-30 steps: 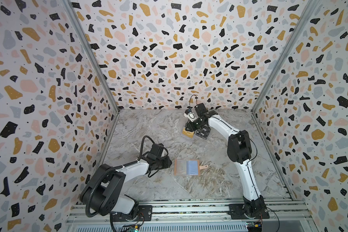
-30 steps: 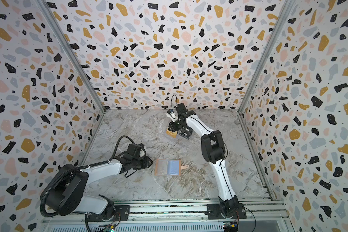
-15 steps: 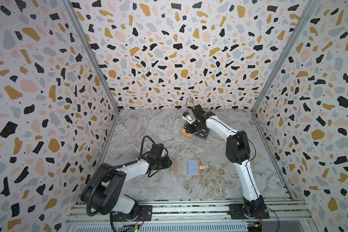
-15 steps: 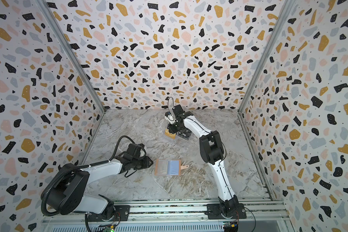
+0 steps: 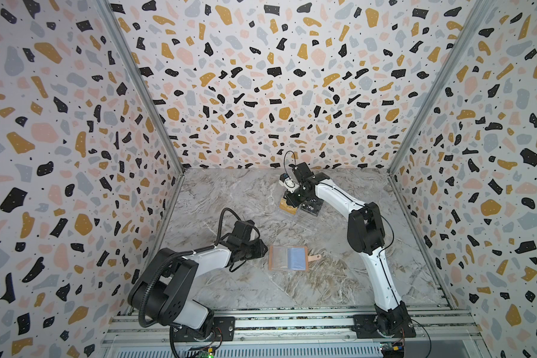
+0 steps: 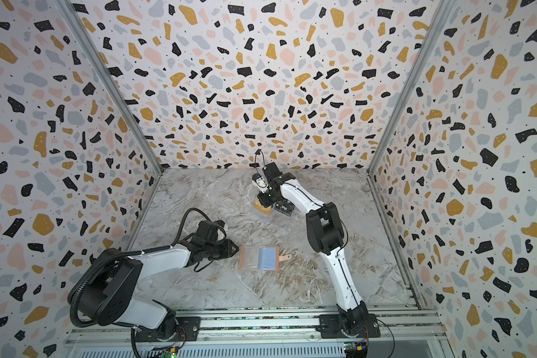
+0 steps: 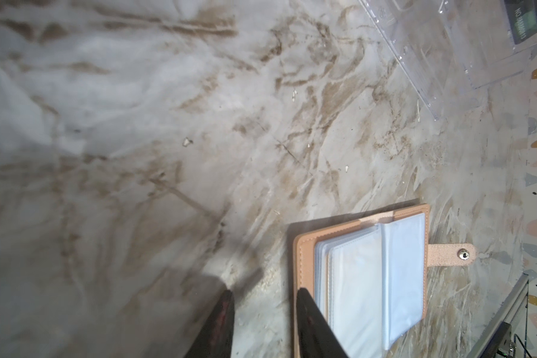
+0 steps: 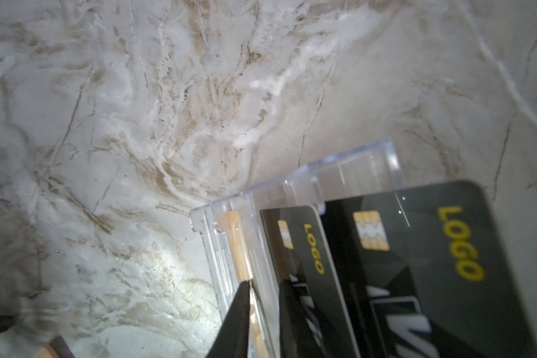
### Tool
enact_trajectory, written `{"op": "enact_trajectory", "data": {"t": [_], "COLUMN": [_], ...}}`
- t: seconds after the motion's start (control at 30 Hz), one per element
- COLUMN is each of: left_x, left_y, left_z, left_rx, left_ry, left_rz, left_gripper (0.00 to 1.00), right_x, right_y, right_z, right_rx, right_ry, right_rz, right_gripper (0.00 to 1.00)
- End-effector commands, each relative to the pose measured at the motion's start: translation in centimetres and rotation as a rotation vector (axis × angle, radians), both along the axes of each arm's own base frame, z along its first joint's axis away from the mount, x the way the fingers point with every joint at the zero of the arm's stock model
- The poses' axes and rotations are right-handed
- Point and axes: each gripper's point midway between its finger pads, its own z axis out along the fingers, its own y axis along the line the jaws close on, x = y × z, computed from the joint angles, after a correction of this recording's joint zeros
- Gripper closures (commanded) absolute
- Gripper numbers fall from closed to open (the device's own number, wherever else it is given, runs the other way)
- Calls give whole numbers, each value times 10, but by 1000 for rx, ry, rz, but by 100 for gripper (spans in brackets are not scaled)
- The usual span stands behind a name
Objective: Insert credit cards into a card holder
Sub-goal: Pick up the credit card from the storage box.
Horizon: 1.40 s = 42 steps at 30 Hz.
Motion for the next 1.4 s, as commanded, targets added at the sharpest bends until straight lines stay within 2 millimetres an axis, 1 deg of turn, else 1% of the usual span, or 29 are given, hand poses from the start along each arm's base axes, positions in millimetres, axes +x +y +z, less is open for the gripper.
{"op": "enact_trajectory", "data": {"t": [0.0, 0.3, 0.4, 0.63, 0.8, 1.0, 1.3, 1.37], "left_x": [-20, -20, -20, -22, -23, -23, -23, -23], "left_y": [11, 11, 12, 13, 13, 14, 14, 14], "left_z": [-26, -23, -22, -23, -23, -21, -21, -21], "left_rx": [61, 54, 54, 56, 59, 60, 63, 62], "left_ry": [105, 98, 96, 102, 102, 102, 102, 104], "left_rz": [-7, -4, -2, -1, 1, -2, 0, -1], "left_gripper": [64, 64, 64, 64, 64, 64, 64, 64], "right_x": [-6, -8, -10, -11, -12, -12, -11, -11], "right_y": [4, 5, 6, 8, 9, 7, 7, 7], "right_z": [34, 45, 49, 49, 43, 29, 21, 17], "right_rx": [4, -12, -12, -12, -17, -28, -31, -33], "right_ry": [-68, -97, -106, -107, -89, -61, -49, -40], "right_rz": [18, 15, 19, 31, 33, 34, 40, 40], "right_gripper": [81, 81, 82, 84, 84, 84, 85, 83]}}
